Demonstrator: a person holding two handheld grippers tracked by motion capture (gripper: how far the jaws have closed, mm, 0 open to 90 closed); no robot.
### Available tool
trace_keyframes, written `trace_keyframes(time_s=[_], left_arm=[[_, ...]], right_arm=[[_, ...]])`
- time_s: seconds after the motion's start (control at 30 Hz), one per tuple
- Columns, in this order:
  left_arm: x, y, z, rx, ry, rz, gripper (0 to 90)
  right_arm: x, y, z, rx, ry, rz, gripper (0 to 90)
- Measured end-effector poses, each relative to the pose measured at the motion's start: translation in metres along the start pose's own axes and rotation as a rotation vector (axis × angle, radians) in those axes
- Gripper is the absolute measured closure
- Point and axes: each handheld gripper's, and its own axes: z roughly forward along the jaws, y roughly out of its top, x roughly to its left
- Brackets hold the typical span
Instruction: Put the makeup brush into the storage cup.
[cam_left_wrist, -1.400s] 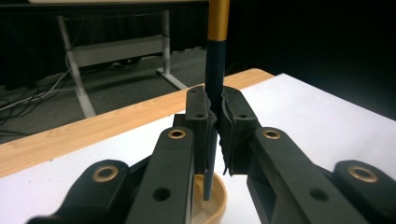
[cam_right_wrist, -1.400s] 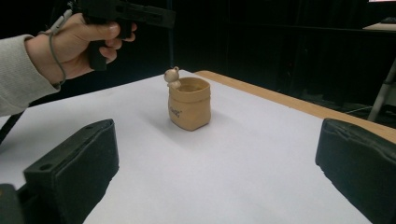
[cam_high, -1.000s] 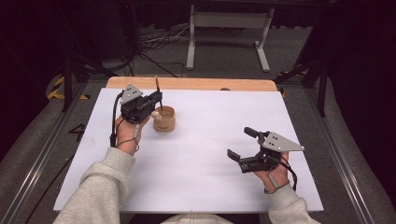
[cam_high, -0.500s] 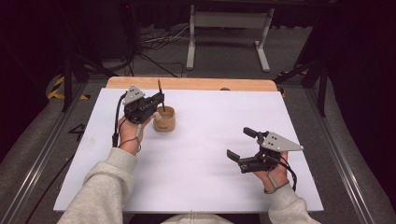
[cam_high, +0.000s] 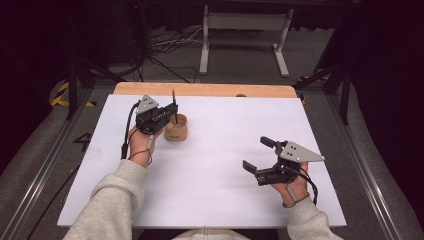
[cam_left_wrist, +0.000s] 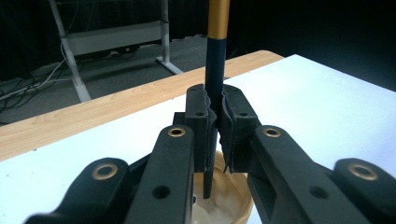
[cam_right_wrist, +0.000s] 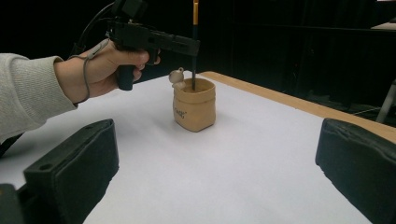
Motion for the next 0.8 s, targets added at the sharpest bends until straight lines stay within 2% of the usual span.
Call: trace_keyframes(time_s=[0.47,0.8], left_arm=[[-0.002,-0.011,0.005,0.043,-0.02,-0.024,82.2],[-0.004,-0.01,0.006,0.05,-0.034,-0.018,81.7]], right_arm=[[0.0,0.001,-0.001,-0.002,0.002,0.001,0.0],[-0.001,0.001,-0.001,-0.003,0.004,0.003,0.0]])
